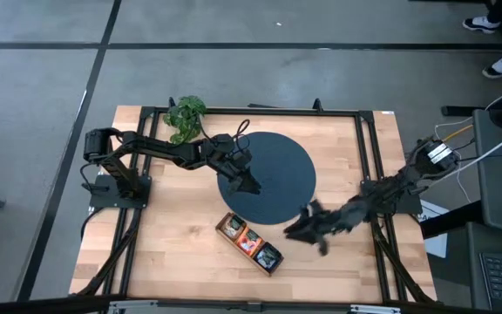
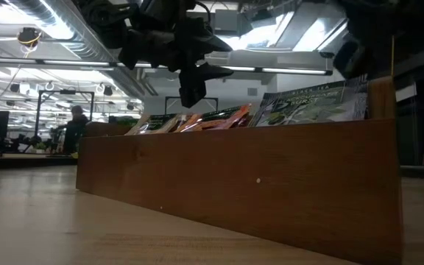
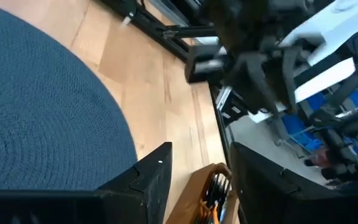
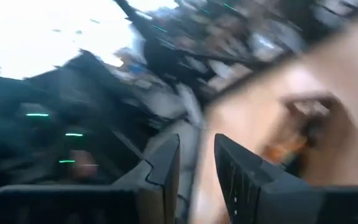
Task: Pick & Place Tea
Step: Return to Home Position
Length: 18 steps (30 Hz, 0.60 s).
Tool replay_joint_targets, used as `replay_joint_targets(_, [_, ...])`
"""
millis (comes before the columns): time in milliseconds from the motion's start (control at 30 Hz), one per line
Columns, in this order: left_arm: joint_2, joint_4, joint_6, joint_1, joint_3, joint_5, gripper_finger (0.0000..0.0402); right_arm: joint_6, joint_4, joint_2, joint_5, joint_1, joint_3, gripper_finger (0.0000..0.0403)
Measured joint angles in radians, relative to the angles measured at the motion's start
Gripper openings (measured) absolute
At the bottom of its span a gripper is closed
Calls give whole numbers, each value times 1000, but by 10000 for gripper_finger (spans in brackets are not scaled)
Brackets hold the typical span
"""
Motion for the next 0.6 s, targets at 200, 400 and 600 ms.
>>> replay_joint_targets(200, [1,23,-67,0,0,-14,157,-114,364,-6,-254,-104,-213,102])
replay_joint_targets(400, [1,71,-113,-3,0,-16,157,-203,465,-66,-487,-209,-359,102])
replay_joint_targets(600, [0,119,-117,-9,2,-17,157,-301,313,-228,-501,-230,-396,102])
